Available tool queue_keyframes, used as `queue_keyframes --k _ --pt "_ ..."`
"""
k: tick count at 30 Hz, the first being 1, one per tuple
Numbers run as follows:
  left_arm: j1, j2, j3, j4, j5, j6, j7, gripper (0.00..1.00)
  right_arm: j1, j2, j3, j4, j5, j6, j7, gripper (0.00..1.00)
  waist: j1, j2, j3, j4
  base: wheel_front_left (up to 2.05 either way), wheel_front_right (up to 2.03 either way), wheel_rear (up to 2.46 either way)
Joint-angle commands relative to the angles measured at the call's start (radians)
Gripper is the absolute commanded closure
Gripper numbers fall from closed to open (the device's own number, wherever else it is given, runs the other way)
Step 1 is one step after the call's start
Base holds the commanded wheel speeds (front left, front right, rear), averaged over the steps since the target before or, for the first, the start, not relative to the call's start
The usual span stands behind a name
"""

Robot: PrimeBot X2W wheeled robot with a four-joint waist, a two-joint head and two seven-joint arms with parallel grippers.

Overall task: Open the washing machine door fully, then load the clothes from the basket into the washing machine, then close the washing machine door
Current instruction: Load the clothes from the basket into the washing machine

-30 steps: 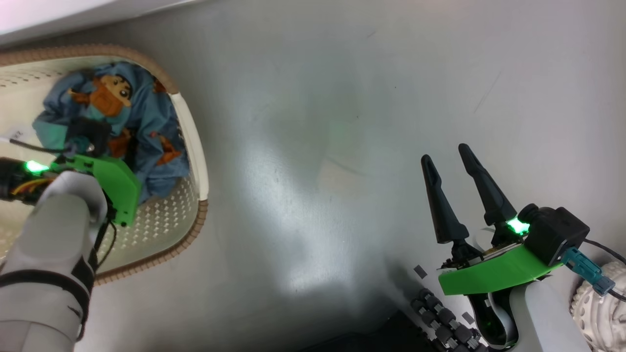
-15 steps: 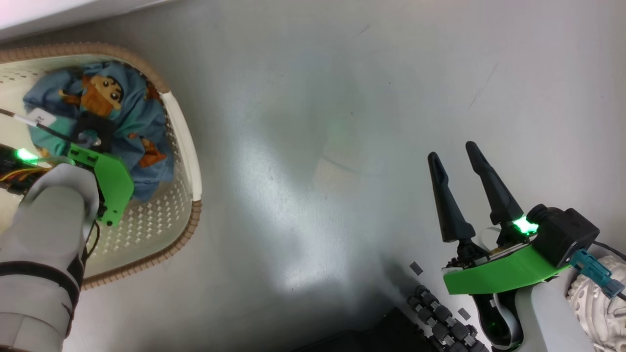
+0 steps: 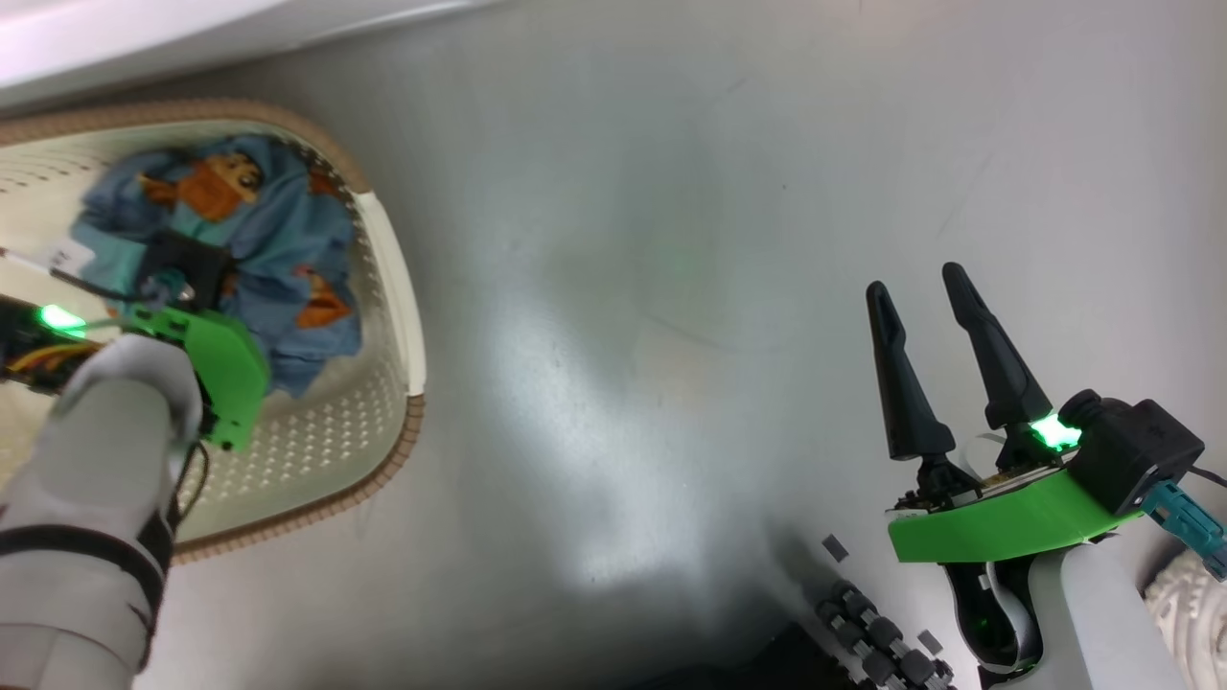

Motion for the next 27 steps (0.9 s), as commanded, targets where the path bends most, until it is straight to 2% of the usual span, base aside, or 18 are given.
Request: queue_keyframes --k 1,9,27 --pt "0.05 0.021 0.017 -0.012 -0.008 -0.004 -0.021 1.0 0.022 -0.003 0.014 -0.012 -0.008 0.002 -0.005 0.0 -0.0001 0.0 -0.029 0.022 0.0 0.0 0.0" --pt "0.1 -0.012 0.035 -0.081 -0.054 -0.019 -0.048 1.0 -0.003 -0.003 -0.003 0.009 -0.028 0.002 -0.005 0.0 -0.0001 0.0 -0.104 0.07 0.0 0.0 0.0" --pt "0.394 -0.021 0.157 -0.468 -0.137 -0.005 -0.049 1.0 0.008 -0.003 -0.02 0.088 -0.066 0.002 -0.005 0.0 -0.0001 0.0 -0.341 0.164 0.0 0.0 0.0"
